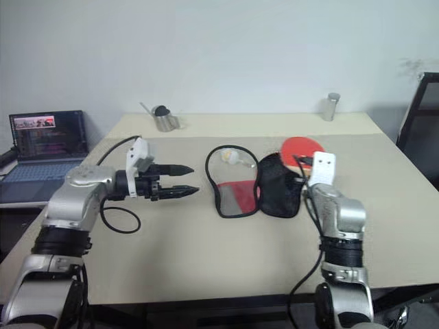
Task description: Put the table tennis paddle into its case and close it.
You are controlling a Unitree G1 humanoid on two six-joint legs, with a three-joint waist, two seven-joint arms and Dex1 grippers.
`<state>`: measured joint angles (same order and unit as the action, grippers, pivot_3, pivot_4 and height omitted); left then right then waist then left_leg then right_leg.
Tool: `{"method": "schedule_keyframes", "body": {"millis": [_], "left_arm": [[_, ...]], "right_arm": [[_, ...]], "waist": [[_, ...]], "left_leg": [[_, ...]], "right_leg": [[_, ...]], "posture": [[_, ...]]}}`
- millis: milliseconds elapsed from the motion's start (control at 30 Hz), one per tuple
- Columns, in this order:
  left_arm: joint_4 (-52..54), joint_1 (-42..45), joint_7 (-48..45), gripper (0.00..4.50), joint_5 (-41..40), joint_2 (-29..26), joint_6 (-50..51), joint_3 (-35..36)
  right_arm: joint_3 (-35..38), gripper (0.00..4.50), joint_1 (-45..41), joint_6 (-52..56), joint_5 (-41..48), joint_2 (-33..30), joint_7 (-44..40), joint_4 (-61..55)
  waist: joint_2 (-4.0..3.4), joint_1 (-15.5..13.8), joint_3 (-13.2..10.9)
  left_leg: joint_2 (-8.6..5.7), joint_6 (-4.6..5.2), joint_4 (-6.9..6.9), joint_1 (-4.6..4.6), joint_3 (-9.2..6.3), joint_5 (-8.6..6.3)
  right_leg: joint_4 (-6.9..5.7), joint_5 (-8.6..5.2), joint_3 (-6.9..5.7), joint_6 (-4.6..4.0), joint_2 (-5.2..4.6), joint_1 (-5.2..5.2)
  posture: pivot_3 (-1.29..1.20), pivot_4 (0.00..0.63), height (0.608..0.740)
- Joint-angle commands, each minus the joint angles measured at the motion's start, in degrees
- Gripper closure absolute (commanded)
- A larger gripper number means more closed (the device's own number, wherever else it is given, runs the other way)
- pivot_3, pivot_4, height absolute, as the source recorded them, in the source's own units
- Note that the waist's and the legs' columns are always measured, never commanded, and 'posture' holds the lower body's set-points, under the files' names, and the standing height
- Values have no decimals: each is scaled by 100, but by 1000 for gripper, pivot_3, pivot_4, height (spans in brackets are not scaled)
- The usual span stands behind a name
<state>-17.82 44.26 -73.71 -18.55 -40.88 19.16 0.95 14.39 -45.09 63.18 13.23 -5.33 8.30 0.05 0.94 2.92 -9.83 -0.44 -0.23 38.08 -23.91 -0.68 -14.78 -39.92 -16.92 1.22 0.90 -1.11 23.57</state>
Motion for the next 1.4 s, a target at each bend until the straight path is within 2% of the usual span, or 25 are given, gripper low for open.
{"method": "schedule_keyframes", "body": {"millis": [33, 567, 1033, 1100, 1133, 1233, 1367, 1400], "left_arm": [[385, -43, 105, 1067, -182, -67, 64, 198], [618, -184, 246, 1067, -191, -59, 122, 163], [580, -168, 260, 1067, -153, -15, 71, 119], [566, -185, 272, 1067, -137, -4, 46, 114], [556, -199, 283, 1067, -121, 1, 27, 110], [521, -221, 341, 1067, -77, 21, -25, 108], [344, -114, 423, 1067, 62, 132, -247, 13], [298, -72, 474, 1067, 75, 176, -278, 13]], "right_arm": [[-99, 3373, -264, -156, -10, 293, 156, -319], [-455, 3373, 0, -1788, -689, 868, 587, 1280], [-341, 3373, -3, -1846, -656, 961, 669, 1800], [-320, 2656, 35, -1831, -628, 1003, 693, 1724], [-329, 2494, 51, -1812, -621, 1022, 698, 1651], [-360, 1541, 77, -1695, -619, 1085, 732, 1427], [-663, 175, 182, -1189, -644, 1140, 567, 786], [-710, 175, 224, -1072, -649, 1127, 539, 601]], "waist": [[0, -3, 0], [0, 28, 0], [2, 32, 1], [3, 32, 2], [3, 33, 2], [3, 32, 2], [3, 25, 2], [3, 18, 2]], "left_leg": [[0, 0, 0, 0, -1, 0], [-2, -13, -1, 1, -5, 7], [-2, -16, 0, 5, -8, 9], [-2, -16, 0, 7, -9, 10], [-2, -16, 0, 7, -10, 10], [-2, -17, 0, 8, -10, 10], [-2, -17, 0, 6, -11, 10], [-2, -17, 1, 6, -10, 10]], "right_leg": [[0, 0, -1, 0, 0, 0], [-2, 0, -7, -1, 0, -1], [-5, 0, -9, -1, 0, -3], [-5, 0, -11, -1, 0, -5], [-5, 0, -11, -1, 0, -6], [-7, 0, -11, -1, 0, -5], [-6, 0, -11, -1, 0, -5], [-6, 0, -11, -1, 0, -5]], "posture": [[0, 150, 740], [0, 150, 740], [0, 150, 740], [0, 150, 740], [0, 150, 740], [0, 150, 740], [0, 150, 740], [0, 150, 740]]}}
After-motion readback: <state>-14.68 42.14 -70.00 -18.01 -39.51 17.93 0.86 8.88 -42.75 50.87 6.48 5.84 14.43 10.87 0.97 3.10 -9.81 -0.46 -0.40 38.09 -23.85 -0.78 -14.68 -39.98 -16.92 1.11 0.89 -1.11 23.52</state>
